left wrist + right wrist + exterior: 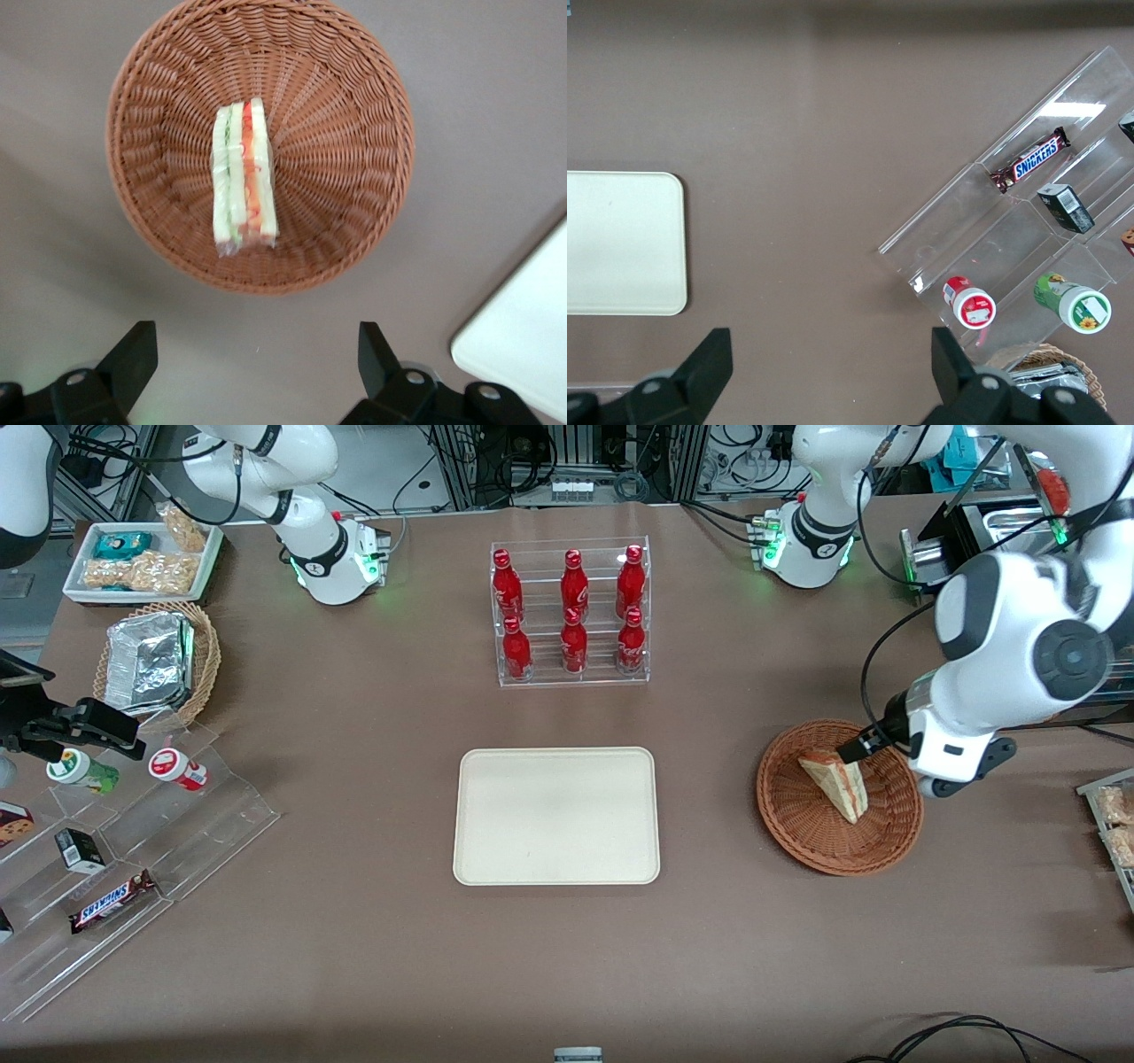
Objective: Place sandwich from basket to tray
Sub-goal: 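Lower the left gripper and close it on the sandwich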
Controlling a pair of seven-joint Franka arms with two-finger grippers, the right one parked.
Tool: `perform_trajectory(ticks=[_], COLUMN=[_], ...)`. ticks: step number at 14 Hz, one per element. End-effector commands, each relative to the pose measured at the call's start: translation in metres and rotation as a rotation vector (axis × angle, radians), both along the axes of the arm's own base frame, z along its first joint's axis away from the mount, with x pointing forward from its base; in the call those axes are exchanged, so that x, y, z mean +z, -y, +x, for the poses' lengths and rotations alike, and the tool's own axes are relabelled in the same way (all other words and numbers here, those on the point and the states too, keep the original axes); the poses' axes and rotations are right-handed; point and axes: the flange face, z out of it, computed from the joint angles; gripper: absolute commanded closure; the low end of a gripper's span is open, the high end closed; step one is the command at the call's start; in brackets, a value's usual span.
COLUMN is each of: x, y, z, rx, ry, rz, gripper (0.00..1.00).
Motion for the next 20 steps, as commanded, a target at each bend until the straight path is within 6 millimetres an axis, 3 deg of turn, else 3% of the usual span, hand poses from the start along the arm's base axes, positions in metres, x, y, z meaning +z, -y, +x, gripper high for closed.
perform_trajectory(ticks=[1,4,9,20], x=[-0.015,-0.025,-0.071,-0.131], y=[-0.005,-0.013,-0.013,-0.027], z=[-0.005,-0.007,0.004,0.010], rx=[0.029,0.044,0.197,0.230], ry=[0.015,-0.003,0.008,-0.010], rz=[0.005,0.007,0.017,0.016], gripper=[0.00,0.00,0.00,0.00])
